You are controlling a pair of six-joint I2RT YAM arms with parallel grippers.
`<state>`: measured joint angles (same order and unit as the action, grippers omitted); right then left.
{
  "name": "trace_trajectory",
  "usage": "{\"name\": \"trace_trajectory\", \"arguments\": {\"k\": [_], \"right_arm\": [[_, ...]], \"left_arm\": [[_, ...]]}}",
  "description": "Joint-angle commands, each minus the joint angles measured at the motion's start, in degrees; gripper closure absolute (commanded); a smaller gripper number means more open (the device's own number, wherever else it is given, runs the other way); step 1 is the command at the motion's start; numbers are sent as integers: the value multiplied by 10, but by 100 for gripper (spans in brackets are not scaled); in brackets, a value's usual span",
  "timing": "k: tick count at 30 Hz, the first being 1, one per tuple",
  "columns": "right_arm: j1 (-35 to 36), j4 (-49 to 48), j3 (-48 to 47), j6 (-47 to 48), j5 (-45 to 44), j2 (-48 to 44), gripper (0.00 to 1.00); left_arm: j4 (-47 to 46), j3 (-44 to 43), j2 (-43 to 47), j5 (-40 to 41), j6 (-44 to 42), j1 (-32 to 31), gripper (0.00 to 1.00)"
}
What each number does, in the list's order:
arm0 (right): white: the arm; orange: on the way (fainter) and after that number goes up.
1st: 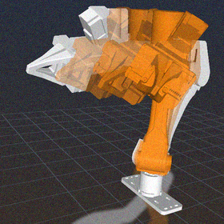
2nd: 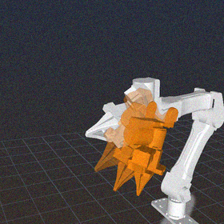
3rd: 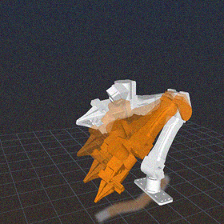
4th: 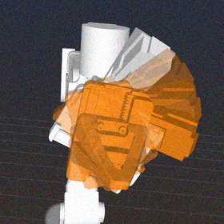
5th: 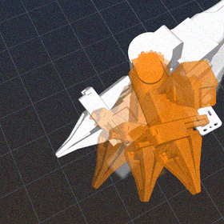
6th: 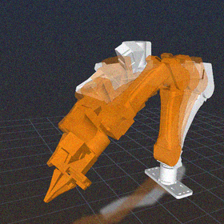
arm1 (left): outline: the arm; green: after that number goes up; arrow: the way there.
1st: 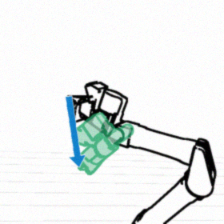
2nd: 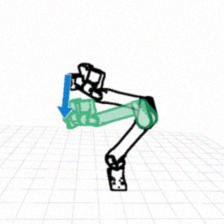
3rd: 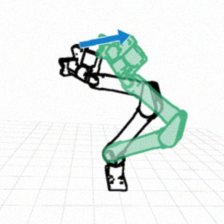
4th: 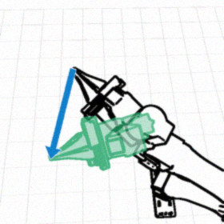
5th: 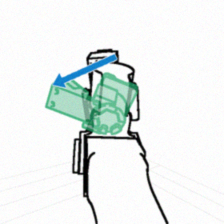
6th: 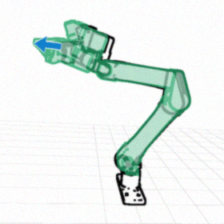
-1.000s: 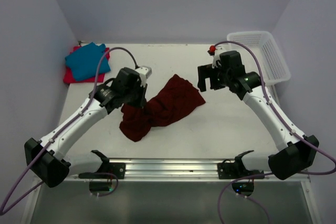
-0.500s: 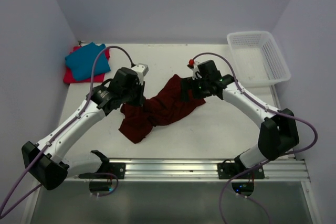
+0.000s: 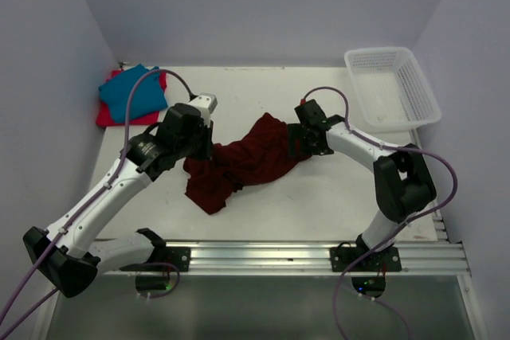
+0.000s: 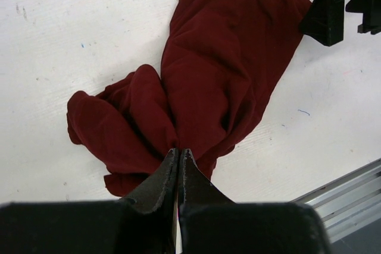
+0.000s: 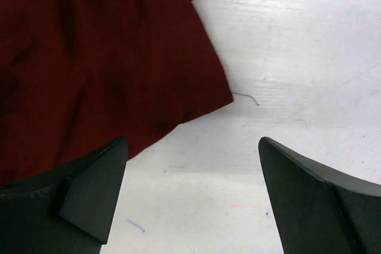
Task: Fold and stack the t-shirts
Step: Flatten out the tshirt
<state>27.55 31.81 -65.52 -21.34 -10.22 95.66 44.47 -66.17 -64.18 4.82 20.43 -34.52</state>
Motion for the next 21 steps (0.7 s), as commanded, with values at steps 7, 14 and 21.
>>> {"name": "trace_trajectory", "arguments": {"k": [7,14,21], "right_arm": [[-22,-12,-15,-63,-71,44,15],[-39,-29,7,-84,-87,36,21],[-60,-34,14,-112,-86,29,40]], "left_arm": [[-9,-19,24,15,11,0,100],[-15,-10,19,4,13,0,100],[-18,-1,21,1,15,0,100]]}}
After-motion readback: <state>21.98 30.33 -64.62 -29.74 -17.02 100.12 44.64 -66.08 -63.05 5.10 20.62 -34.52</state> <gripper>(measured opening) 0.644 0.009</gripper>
